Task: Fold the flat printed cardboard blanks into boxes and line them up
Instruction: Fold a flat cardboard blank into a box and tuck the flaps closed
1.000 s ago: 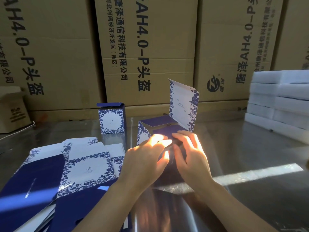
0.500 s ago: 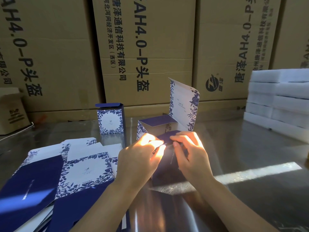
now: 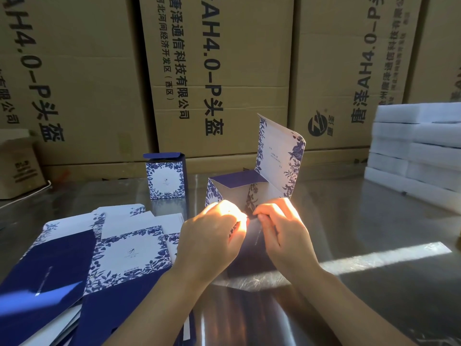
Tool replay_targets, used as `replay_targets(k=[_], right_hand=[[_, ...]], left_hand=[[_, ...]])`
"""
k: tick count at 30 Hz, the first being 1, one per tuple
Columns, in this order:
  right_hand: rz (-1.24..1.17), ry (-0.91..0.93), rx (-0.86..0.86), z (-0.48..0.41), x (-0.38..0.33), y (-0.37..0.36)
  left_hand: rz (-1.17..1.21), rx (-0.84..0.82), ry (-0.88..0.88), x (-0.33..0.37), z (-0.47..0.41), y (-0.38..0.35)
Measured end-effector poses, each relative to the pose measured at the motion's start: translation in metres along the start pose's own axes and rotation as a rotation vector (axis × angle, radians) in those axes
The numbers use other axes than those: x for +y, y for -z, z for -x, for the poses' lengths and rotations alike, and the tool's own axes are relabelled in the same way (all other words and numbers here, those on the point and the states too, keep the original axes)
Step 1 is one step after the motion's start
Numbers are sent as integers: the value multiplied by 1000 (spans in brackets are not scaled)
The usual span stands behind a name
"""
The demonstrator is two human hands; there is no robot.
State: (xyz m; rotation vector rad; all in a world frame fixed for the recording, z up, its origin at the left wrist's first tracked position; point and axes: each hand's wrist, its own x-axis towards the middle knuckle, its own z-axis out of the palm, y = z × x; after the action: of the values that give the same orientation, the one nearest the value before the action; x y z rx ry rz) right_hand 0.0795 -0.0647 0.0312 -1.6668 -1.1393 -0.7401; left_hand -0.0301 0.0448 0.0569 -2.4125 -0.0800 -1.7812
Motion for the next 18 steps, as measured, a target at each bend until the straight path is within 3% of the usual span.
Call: replay_targets(k=[18], right_hand=[[-40, 28, -9, 2, -2, -3]], left_hand=[[19, -124, 64, -1, 2, -4]])
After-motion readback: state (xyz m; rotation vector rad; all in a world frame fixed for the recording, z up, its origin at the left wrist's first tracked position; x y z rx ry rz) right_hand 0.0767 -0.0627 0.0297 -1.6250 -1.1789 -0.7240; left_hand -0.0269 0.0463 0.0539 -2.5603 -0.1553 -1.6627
